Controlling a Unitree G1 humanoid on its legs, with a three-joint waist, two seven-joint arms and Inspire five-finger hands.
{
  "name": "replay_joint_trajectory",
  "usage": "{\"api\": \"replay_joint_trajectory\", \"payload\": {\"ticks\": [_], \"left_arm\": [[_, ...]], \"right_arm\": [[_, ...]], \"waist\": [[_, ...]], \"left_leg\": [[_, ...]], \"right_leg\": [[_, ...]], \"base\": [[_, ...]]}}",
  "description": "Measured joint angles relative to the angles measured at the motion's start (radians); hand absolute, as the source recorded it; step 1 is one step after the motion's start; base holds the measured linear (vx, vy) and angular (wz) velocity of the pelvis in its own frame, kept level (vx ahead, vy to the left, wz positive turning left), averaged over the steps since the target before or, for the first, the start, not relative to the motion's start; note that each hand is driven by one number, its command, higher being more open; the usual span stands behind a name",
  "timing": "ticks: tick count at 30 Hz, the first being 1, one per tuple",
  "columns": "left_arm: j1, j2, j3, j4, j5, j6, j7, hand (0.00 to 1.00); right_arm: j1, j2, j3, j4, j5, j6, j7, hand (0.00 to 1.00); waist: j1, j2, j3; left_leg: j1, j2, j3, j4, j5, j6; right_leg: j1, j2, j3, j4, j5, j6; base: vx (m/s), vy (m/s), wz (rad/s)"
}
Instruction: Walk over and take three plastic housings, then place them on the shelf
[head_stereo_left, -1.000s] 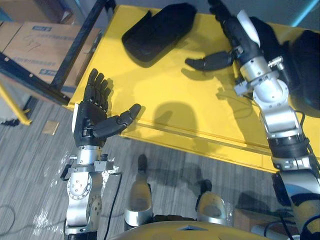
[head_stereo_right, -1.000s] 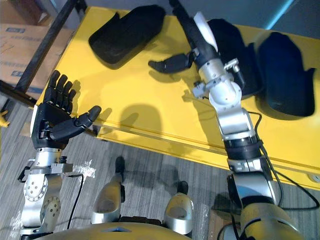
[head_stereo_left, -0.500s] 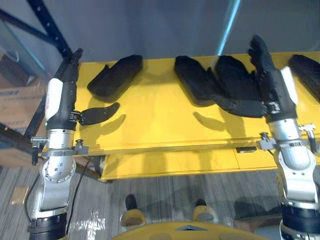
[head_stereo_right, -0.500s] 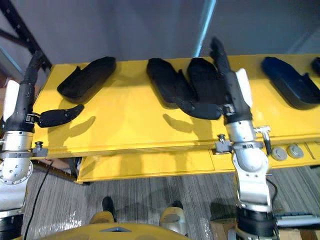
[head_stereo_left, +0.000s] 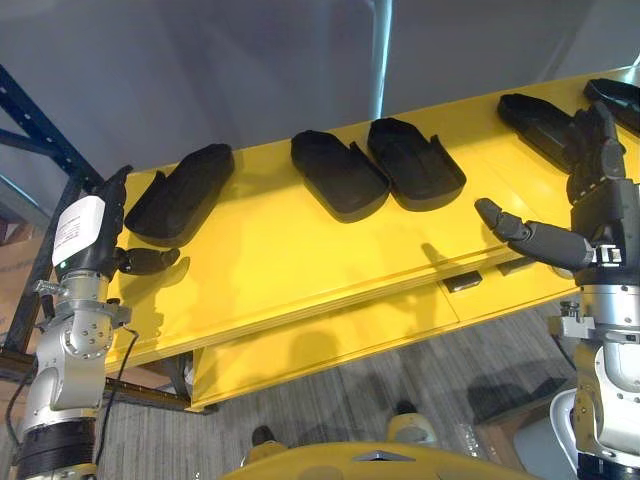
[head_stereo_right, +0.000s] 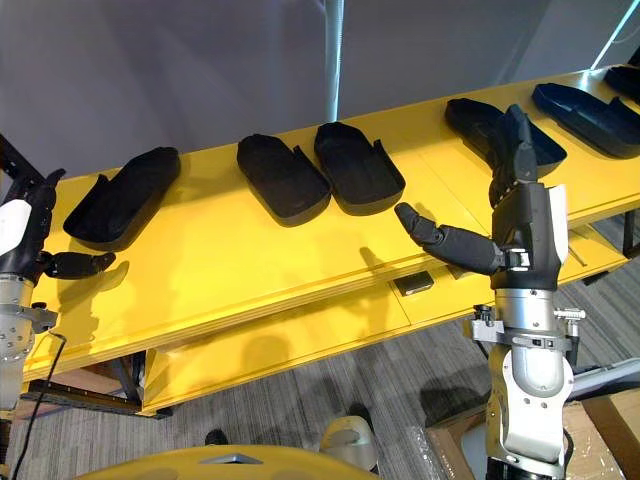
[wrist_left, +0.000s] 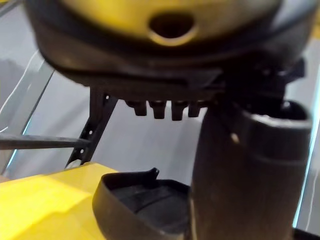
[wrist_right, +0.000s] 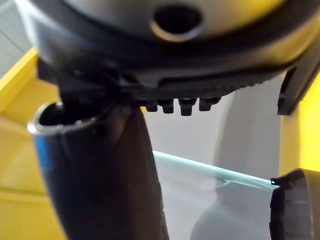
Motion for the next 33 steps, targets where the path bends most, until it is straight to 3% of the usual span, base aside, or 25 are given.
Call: {"api": "replay_joint_trajectory", "payload": {"ticks": [6,9,14,15,24,33], "left_arm": [[-0.071,0.048,-0.002,0.067,-0.022,-0.001,-0.163,1.00],[-0.097,0.108,-0.021,0.114,-0.086,0.000,-0.260,1.00],[-0.159,0.137,-0.081,0.196,-0.182,0.044,-0.422,1.00],[-0.163,0.137,-0.088,0.198,-0.213,0.060,-0.460,0.00],[-0.220,0.206,-0.111,0.241,-0.285,0.107,-0.536,0.00],[-0.220,0.203,-0.116,0.221,-0.403,0.132,-0.576,0.00]], "right_arm": [[0.031,0.002,0.015,0.004,0.004,0.040,0.014,1.00],[0.031,0.001,0.025,0.004,0.015,0.047,0.015,1.00],[0.026,-0.009,0.028,0.004,0.036,0.061,0.010,1.00],[0.021,-0.012,0.030,0.003,0.038,0.070,0.007,1.00],[0.014,-0.012,0.030,-0.006,0.042,0.075,-0.017,1.00],[-0.001,-0.013,0.040,-0.019,0.042,0.075,-0.030,1.00]], "waist": [[-0.006,0.023,-0.001],[-0.019,0.035,-0.001],[-0.025,0.066,0.025],[-0.027,0.072,0.033],[-0.028,0.082,0.086],[-0.027,0.084,0.117]], "left_leg": [[-0.003,-0.001,0.004,0.000,-0.005,0.001],[-0.022,-0.003,0.005,0.001,-0.006,0.005],[-0.035,-0.010,0.008,0.001,-0.001,0.011],[-0.035,-0.011,0.011,0.002,-0.001,0.011],[-0.034,-0.021,0.004,0.002,-0.002,0.018],[-0.035,-0.033,-0.008,0.001,-0.002,0.021]], "right_leg": [[-0.007,0.000,0.005,0.000,-0.002,-0.002],[-0.022,0.000,0.009,0.001,-0.001,-0.001],[-0.047,-0.004,0.018,0.025,0.002,0.005],[-0.050,-0.004,0.022,0.027,0.001,0.005],[-0.051,-0.014,0.022,0.043,-0.011,0.011],[-0.048,-0.027,0.013,0.054,-0.019,0.015]], "base": [[0.00,-0.002,-0.01],[0.00,0.000,0.00],[0.00,-0.003,-0.01],[0.00,-0.011,-0.05],[0.00,-0.004,0.01],[0.00,-0.009,0.04]]}}
